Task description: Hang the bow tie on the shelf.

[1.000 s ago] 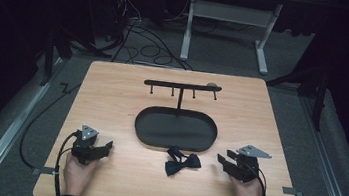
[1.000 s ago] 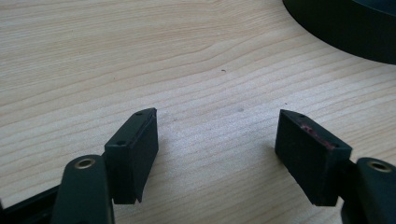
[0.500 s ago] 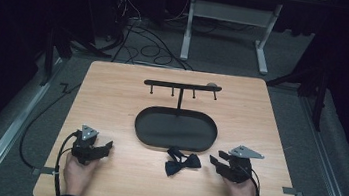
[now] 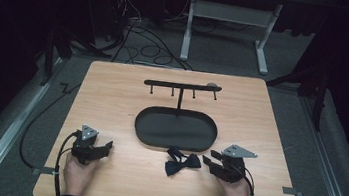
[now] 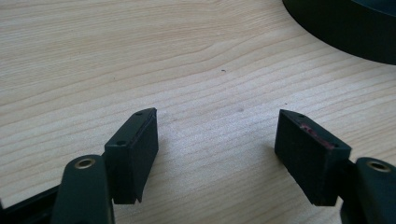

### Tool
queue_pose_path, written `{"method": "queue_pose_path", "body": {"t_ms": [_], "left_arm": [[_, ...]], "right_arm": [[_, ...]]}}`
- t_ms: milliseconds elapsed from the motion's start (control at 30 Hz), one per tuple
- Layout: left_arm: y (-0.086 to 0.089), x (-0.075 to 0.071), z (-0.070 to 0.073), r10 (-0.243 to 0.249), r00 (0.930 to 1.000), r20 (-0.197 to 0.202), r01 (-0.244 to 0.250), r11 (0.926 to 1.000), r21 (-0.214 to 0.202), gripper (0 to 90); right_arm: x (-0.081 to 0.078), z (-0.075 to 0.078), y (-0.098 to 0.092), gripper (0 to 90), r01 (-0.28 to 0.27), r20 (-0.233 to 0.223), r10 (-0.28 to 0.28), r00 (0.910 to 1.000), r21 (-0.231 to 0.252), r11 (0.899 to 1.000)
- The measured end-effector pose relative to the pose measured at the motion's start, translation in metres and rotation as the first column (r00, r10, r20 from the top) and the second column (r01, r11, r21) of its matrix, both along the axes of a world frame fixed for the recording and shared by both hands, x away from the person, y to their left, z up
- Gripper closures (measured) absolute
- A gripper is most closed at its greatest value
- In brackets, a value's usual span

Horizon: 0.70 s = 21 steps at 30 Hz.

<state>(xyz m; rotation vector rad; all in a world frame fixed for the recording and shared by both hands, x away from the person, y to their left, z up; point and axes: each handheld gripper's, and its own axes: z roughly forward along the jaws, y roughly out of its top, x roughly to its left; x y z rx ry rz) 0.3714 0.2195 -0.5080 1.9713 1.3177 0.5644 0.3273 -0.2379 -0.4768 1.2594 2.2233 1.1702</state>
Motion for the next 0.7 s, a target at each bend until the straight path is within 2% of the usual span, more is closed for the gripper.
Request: {"method": "queue_pose_path", "body": {"t_ms": [700], "left_arm": [[0.0,0.0,0.0,0.0,1.0,0.0,0.0,1.0,-0.002,30.7]], "right_arm": [[0.004,0.009,0.029,60.9,-0.101,0.006,0.101,0.9949,0.018,0.995]]}}
